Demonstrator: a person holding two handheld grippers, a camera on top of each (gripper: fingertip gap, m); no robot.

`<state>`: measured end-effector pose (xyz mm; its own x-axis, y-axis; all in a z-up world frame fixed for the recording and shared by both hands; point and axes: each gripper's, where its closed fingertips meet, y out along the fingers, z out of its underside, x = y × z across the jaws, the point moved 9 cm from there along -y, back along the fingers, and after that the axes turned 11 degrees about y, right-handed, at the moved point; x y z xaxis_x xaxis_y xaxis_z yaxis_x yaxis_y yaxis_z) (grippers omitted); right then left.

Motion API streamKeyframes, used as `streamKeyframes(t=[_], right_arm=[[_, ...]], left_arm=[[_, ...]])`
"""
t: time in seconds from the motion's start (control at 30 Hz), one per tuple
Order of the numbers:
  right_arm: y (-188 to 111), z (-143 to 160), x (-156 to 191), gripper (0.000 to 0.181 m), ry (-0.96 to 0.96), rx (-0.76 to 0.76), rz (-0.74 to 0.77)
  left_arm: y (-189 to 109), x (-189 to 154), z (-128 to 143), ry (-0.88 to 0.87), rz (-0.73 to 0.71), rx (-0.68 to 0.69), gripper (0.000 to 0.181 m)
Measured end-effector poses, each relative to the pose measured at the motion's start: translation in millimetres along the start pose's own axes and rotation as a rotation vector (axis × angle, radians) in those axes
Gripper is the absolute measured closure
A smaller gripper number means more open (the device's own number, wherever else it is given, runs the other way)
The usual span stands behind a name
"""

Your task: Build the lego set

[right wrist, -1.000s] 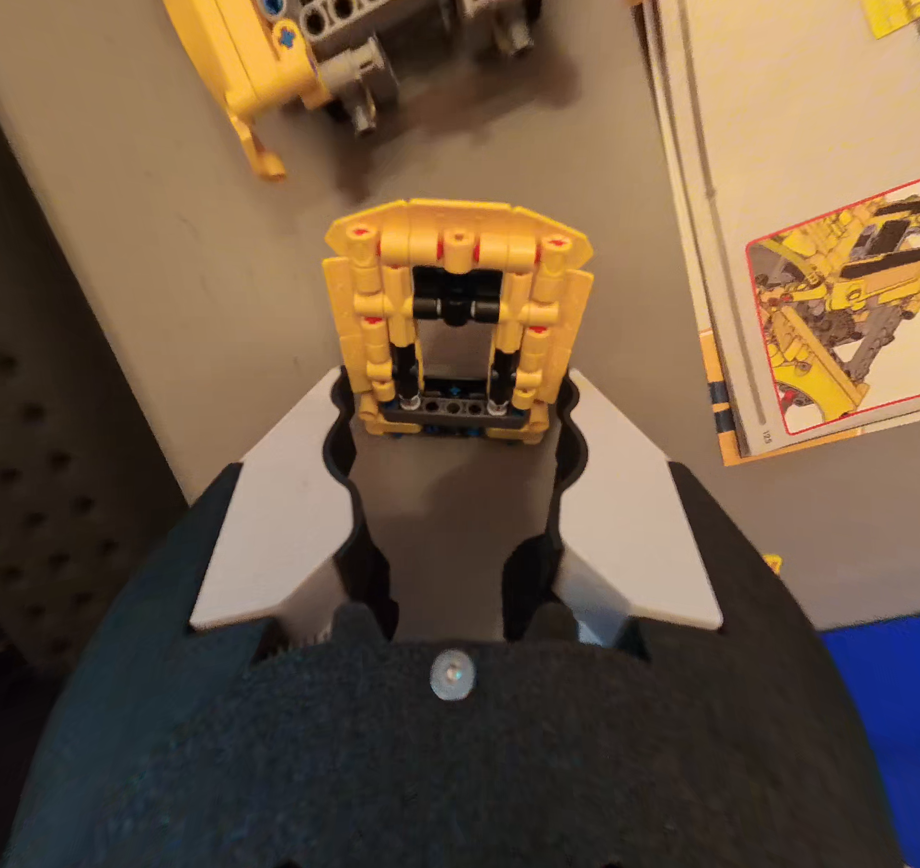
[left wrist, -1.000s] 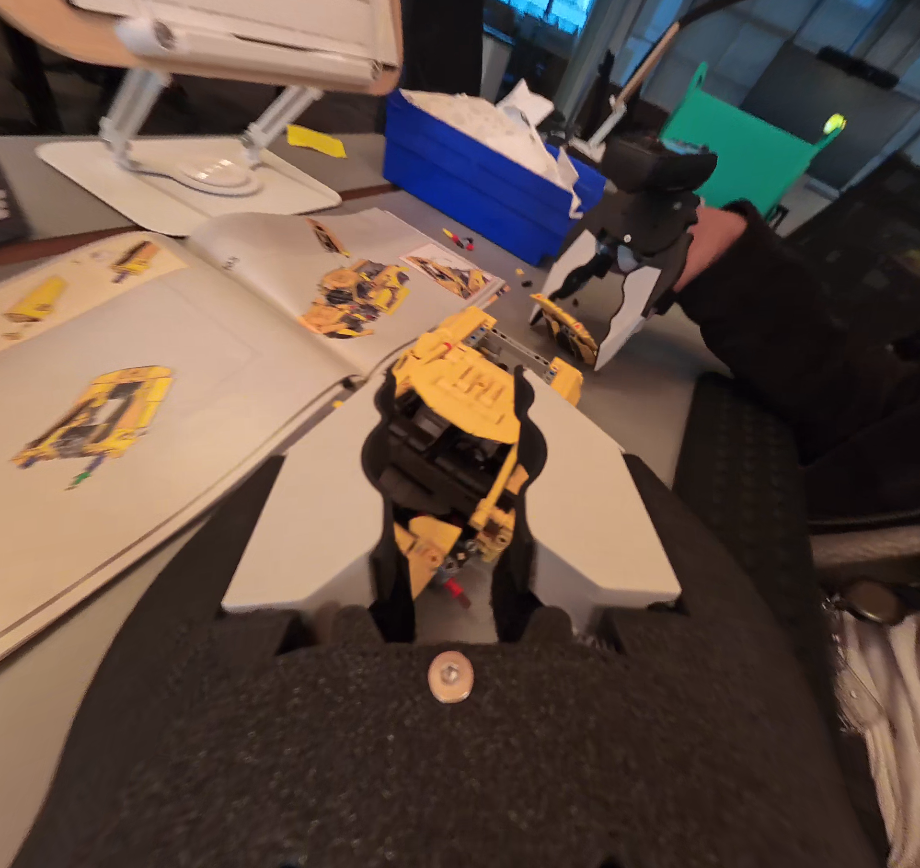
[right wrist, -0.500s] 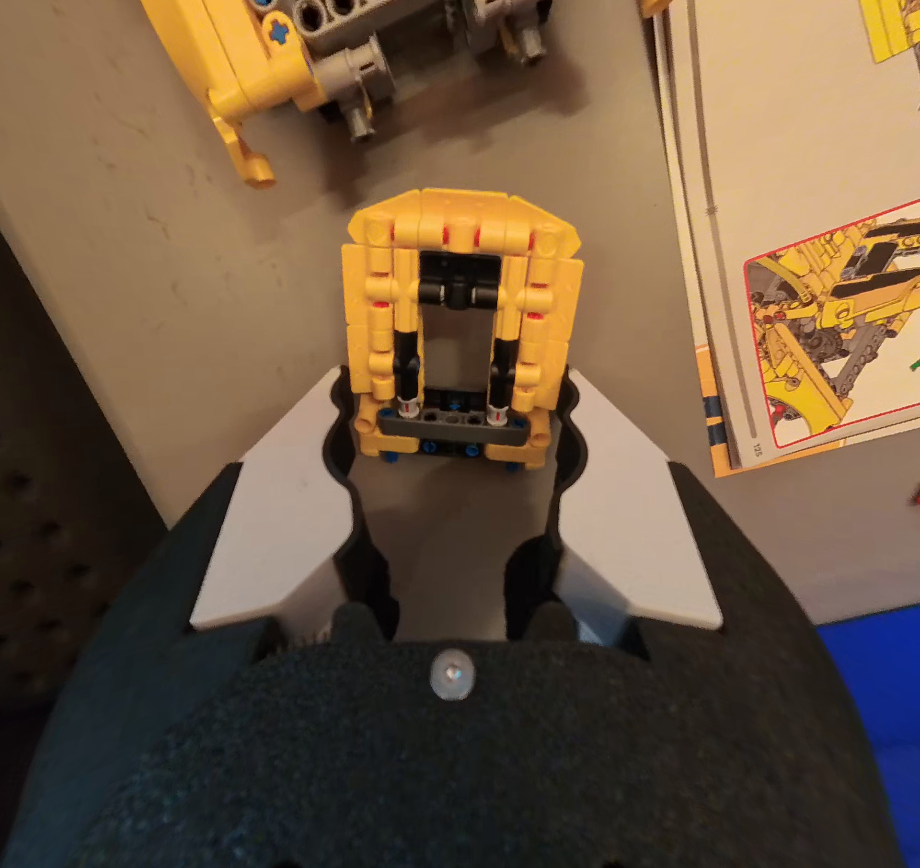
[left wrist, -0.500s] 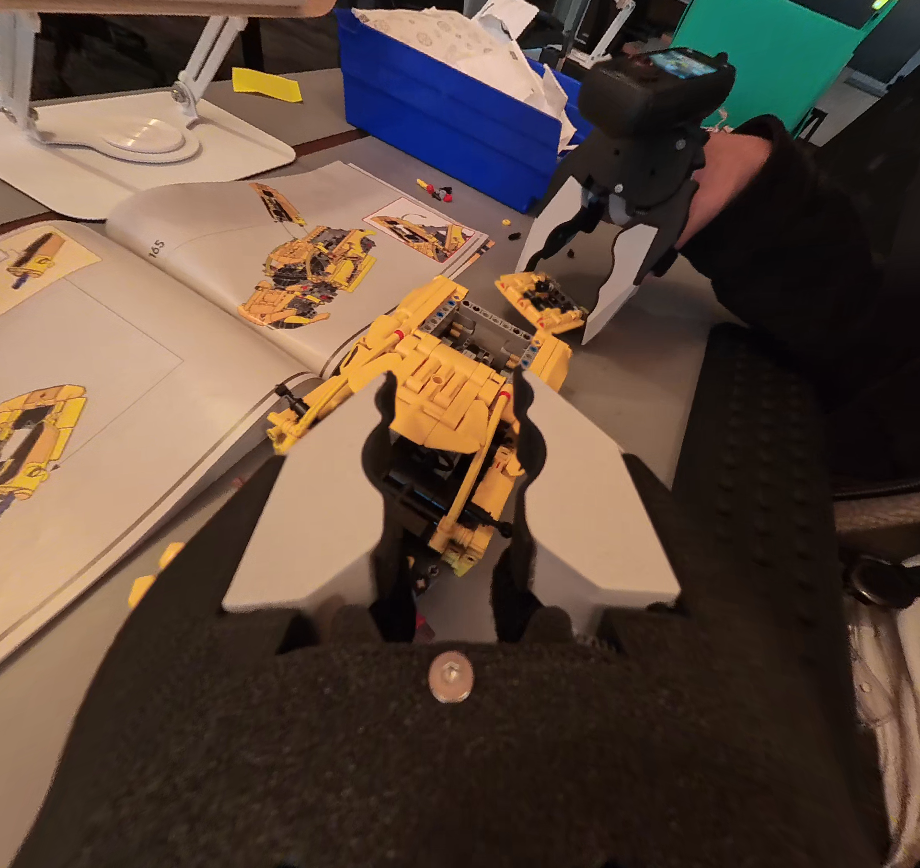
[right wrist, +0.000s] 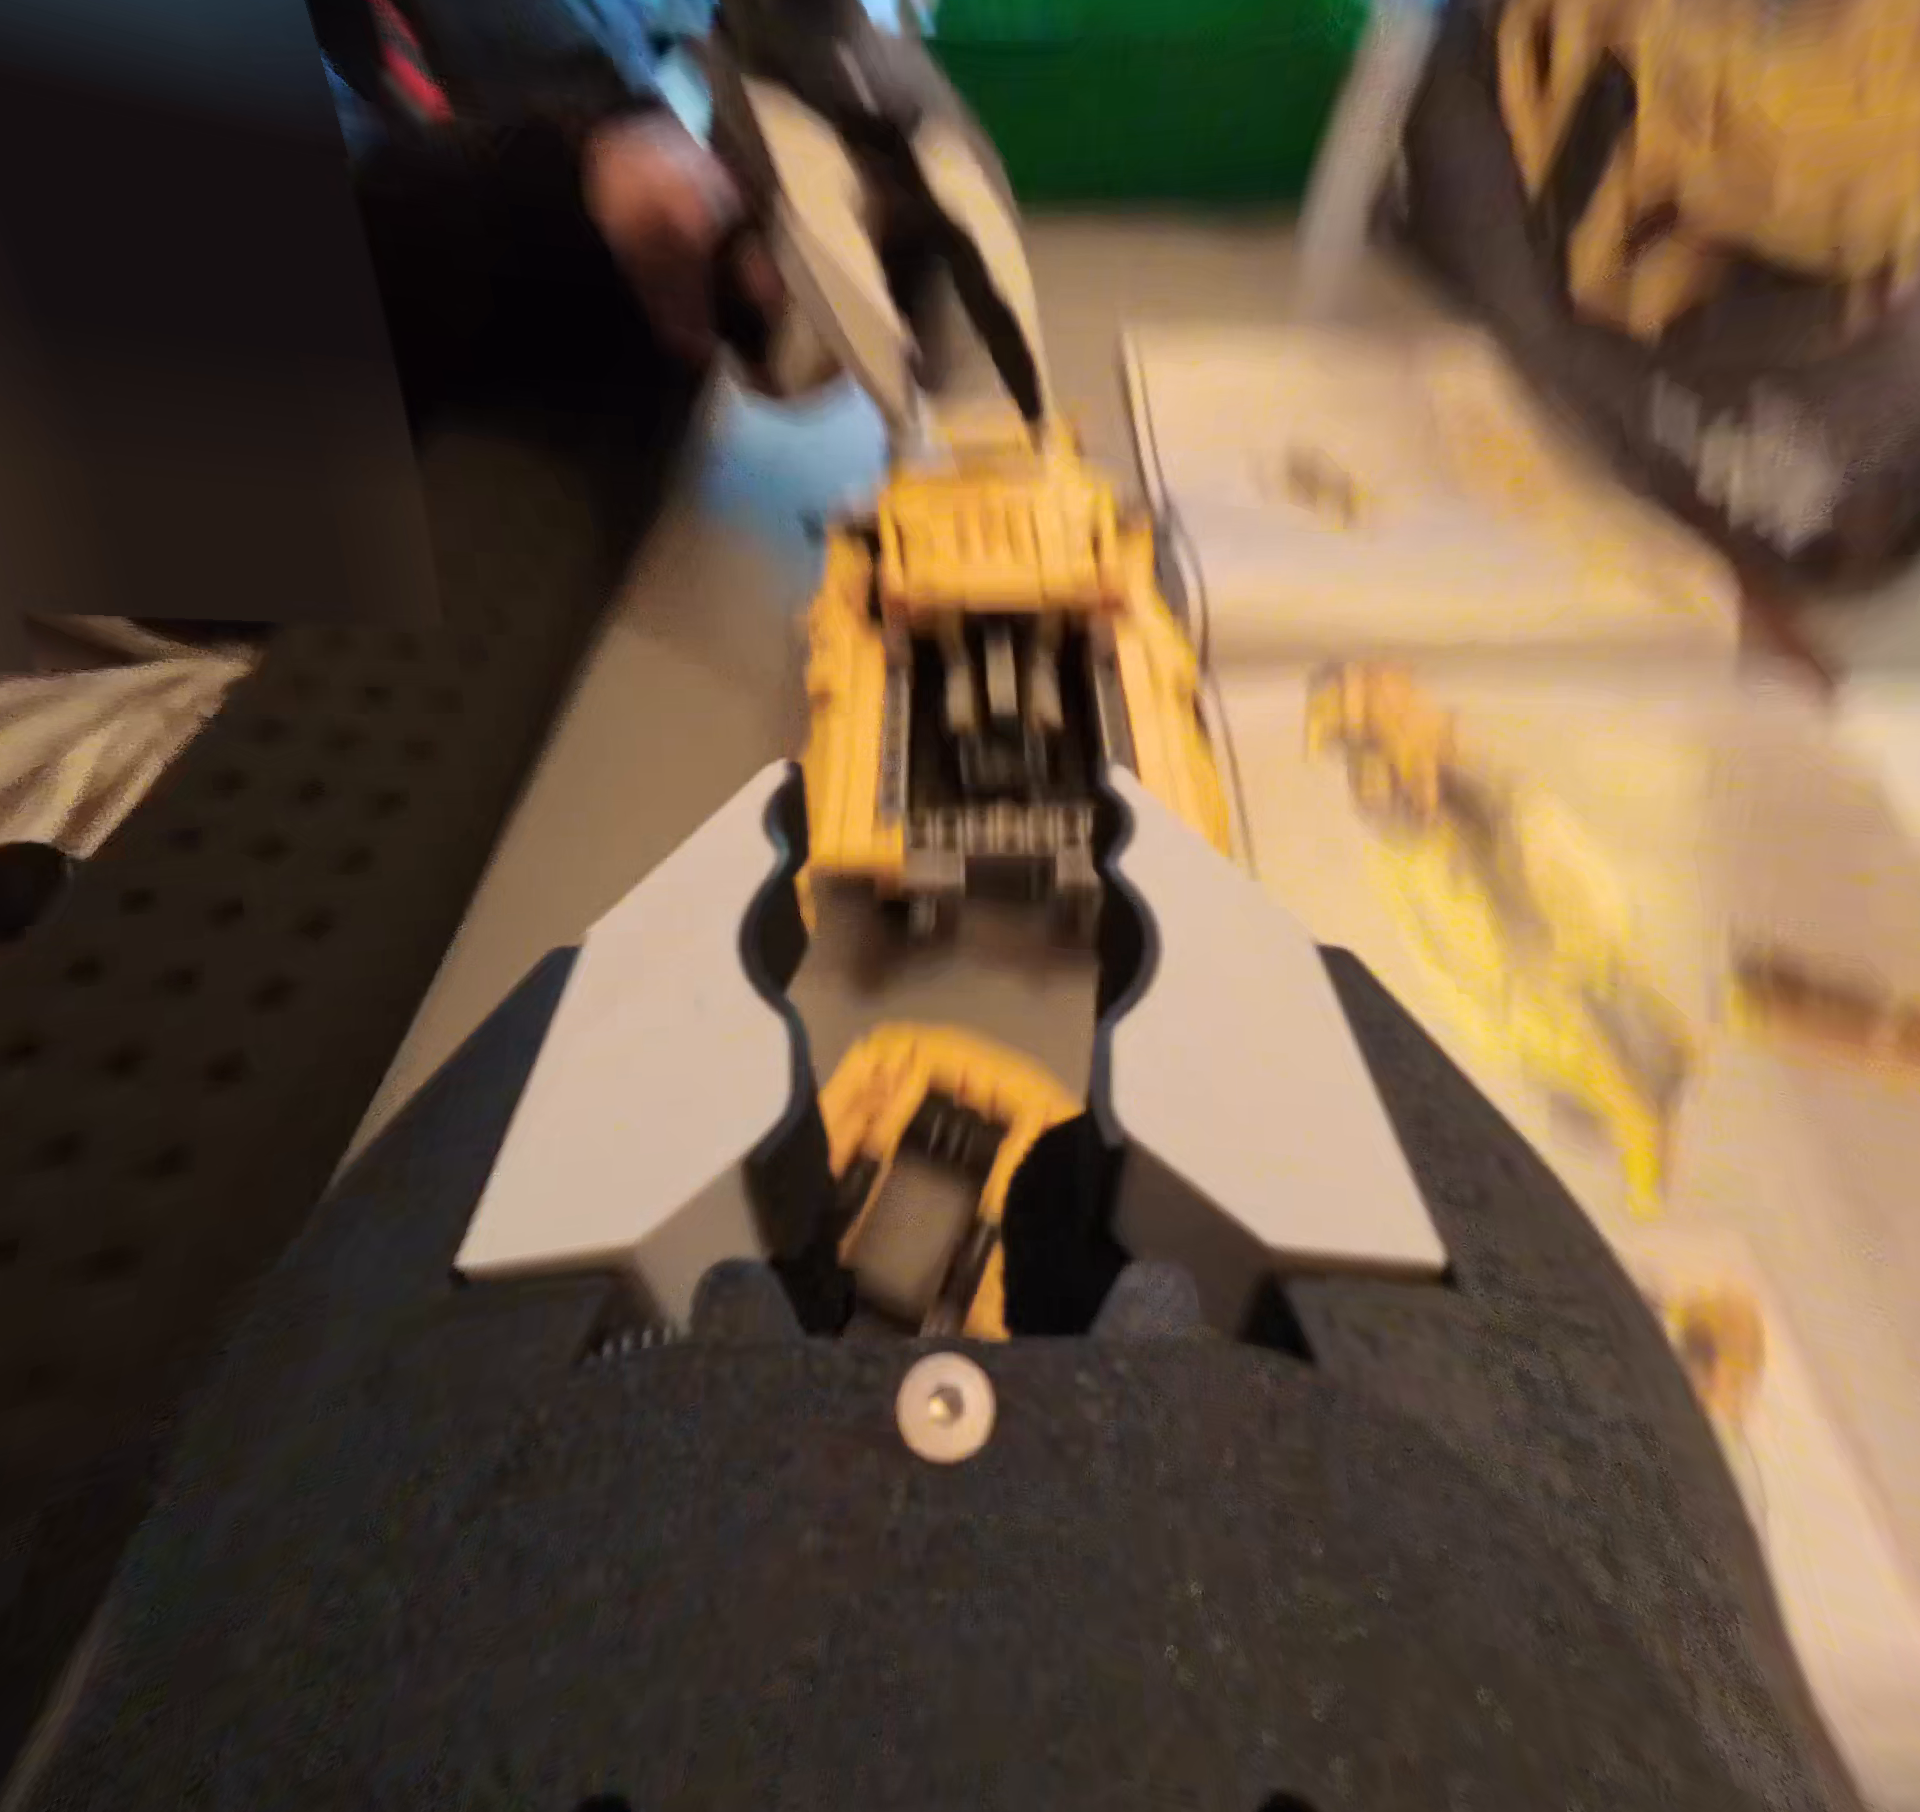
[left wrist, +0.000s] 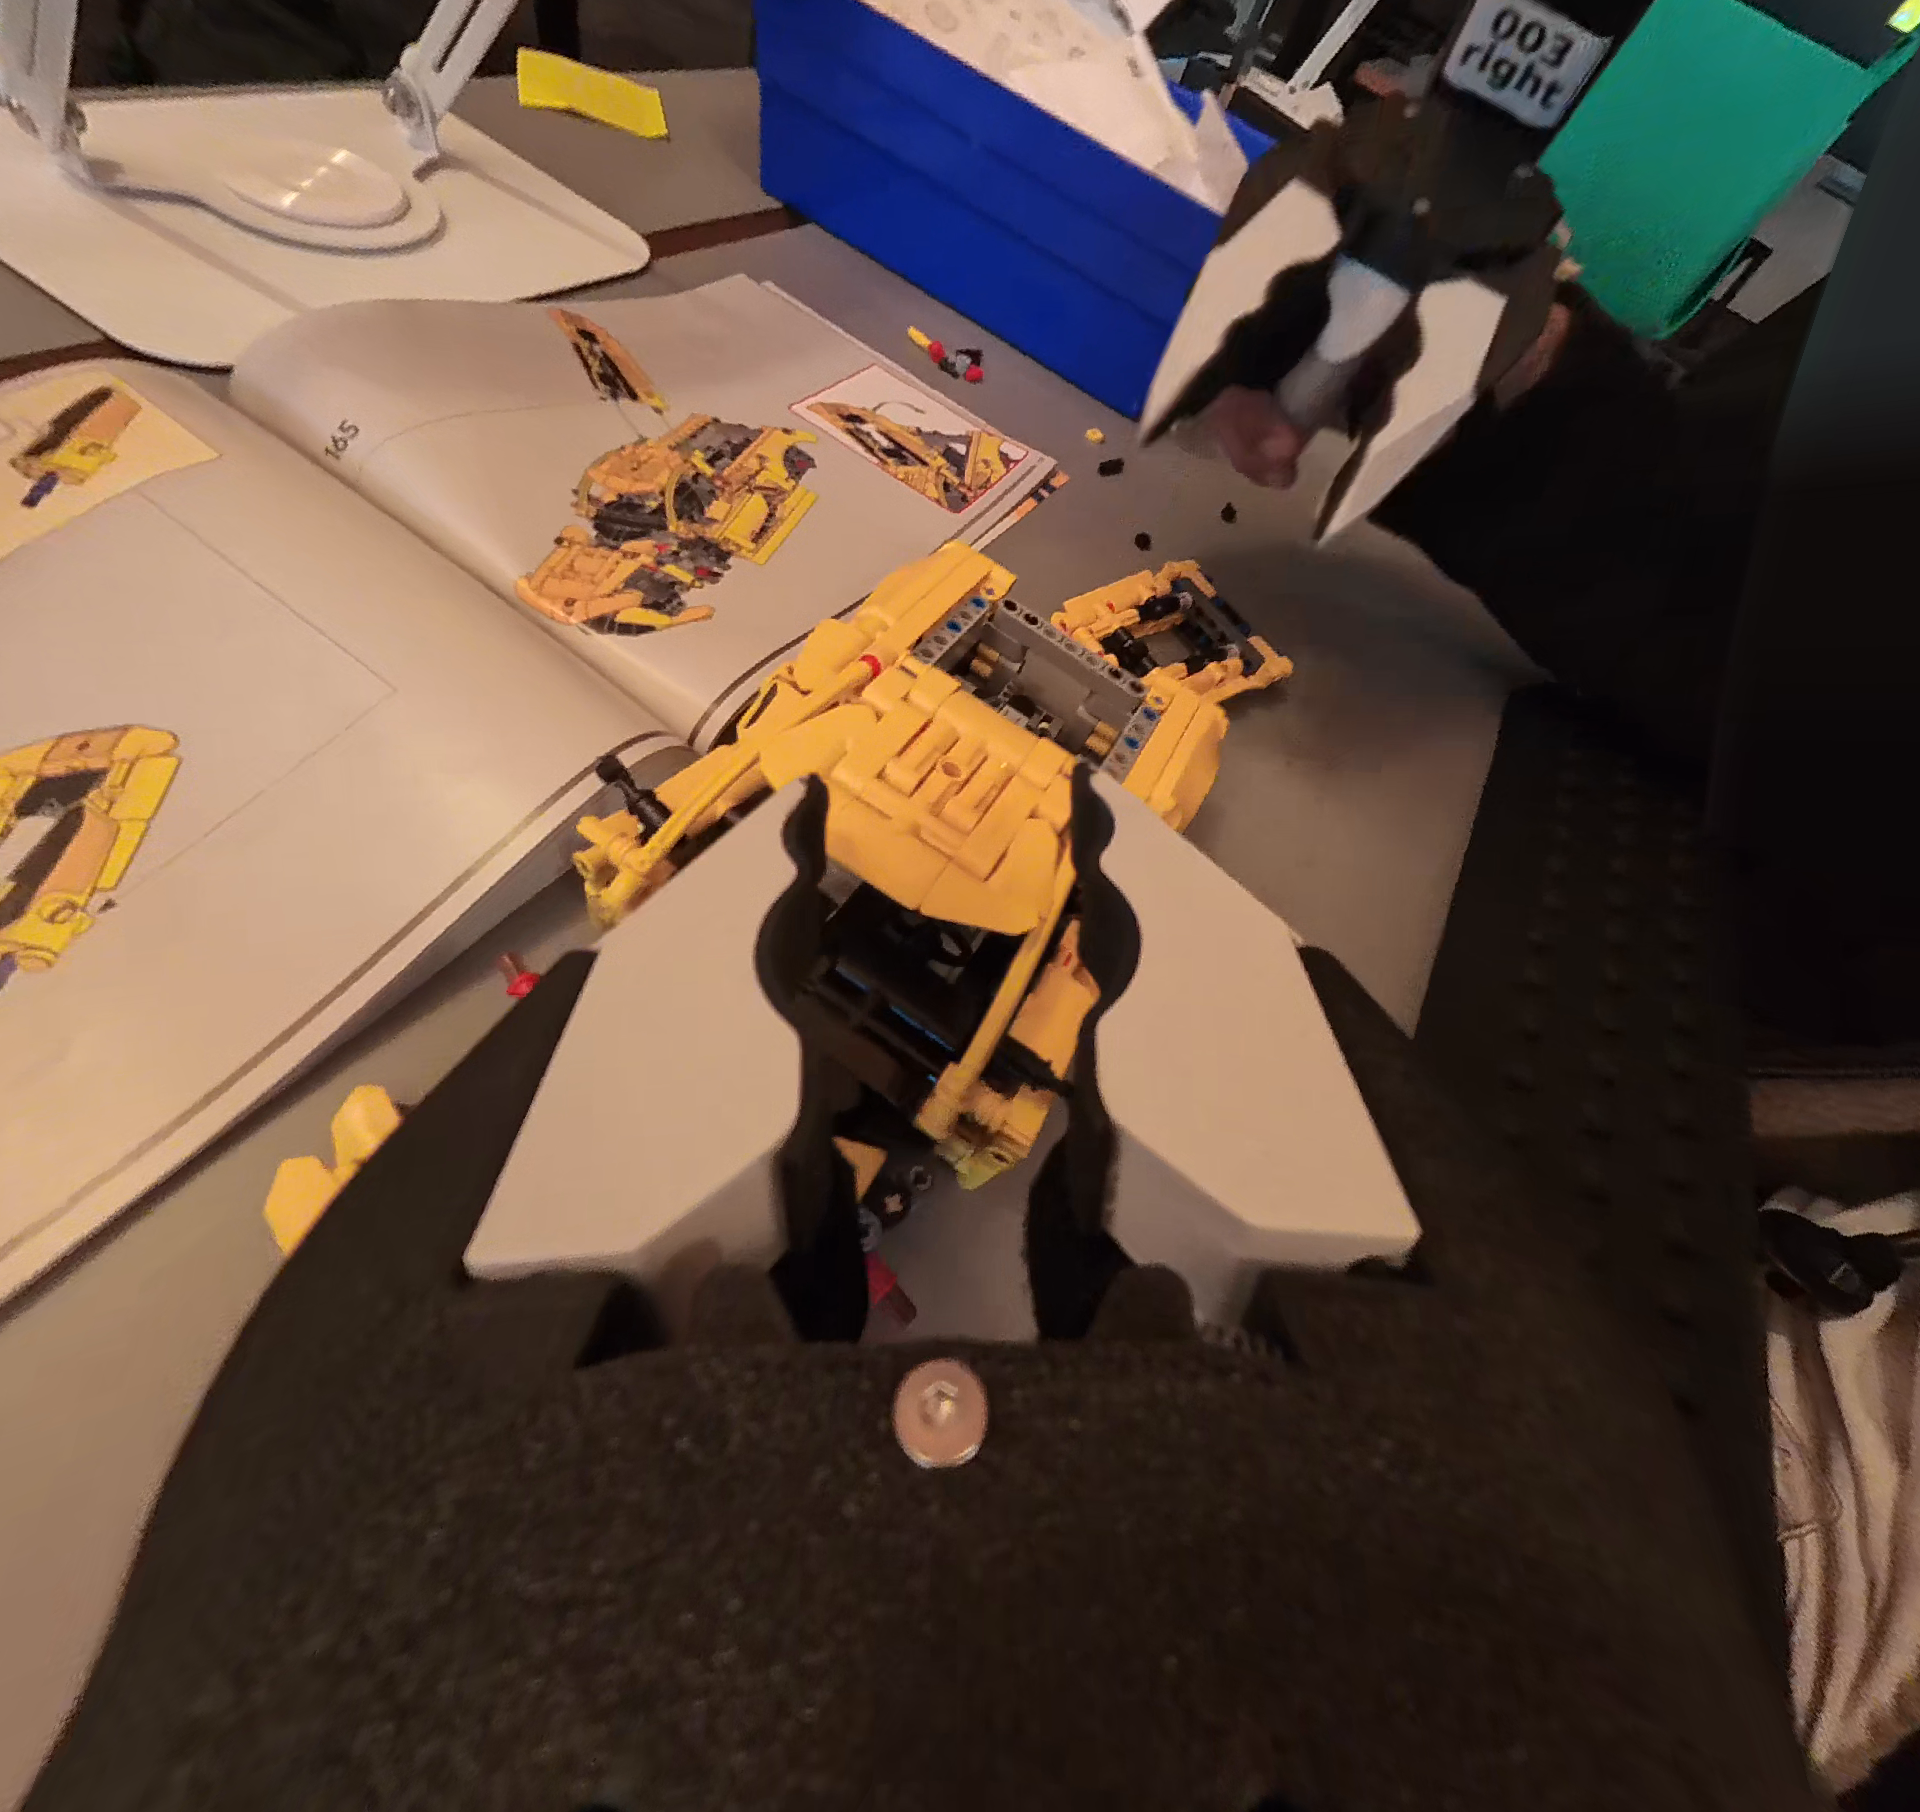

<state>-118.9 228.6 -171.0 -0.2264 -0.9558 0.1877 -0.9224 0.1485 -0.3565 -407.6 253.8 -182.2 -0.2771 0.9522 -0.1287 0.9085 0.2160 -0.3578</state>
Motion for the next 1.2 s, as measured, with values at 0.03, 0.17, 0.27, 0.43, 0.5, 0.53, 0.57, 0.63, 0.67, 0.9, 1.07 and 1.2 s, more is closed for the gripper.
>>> streamKeyframes(t=[0.03,0.17,0.27,0.43,0.5,0.53,0.57,0.63,0.67,0.9,1.07,1.2], right_arm=[[7,-6,-3,0.143,-0.035,-0.083,-0.066],[50,-11,-40,0.144,-0.004,0.084,-0.063],[79,-12,-52,0.135,-0.055,0.239,-0.081],[103,-16,-45,0.145,-0.166,0.237,-0.034],[103,-19,-44,0.157,-0.194,0.187,0.017],[104,-18,-42,0.157,-0.215,0.158,0.019],[105,-17,-41,0.158,-0.218,0.162,0.027],[106,-18,-40,0.155,-0.222,0.167,0.04],[107,-18,-40,0.153,-0.233,0.172,0.053],[107,-18,-39,0.15,-0.265,0.178,0.091],[107,-17,-37,0.164,-0.298,0.177,0.094],[106,-17,-39,0.169,-0.251,0.17,0.058]], left_arm=[[1,2,1,-0.013,-0.006,0.013,0.135],[6,5,5,-0.049,-0.013,0.033,0.137],[6,8,6,-0.098,-0.023,0.028,0.138],[9,11,11,-0.101,-0.067,0.069,0.145],[10,11,11,-0.076,-0.085,0.088,0.148],[11,11,11,-0.069,-0.091,0.089,0.148],[11,10,11,-0.068,-0.094,0.088,0.148],[11,10,11,-0.068,-0.098,0.085,0.148],[11,10,11,-0.067,-0.101,0.085,0.148],[11,10,11,-0.081,-0.099,0.09,0.149],[11,8,12,-0.076,-0.108,0.089,0.149],[11,9,12,-0.077,-0.106,0.088,0.15]])
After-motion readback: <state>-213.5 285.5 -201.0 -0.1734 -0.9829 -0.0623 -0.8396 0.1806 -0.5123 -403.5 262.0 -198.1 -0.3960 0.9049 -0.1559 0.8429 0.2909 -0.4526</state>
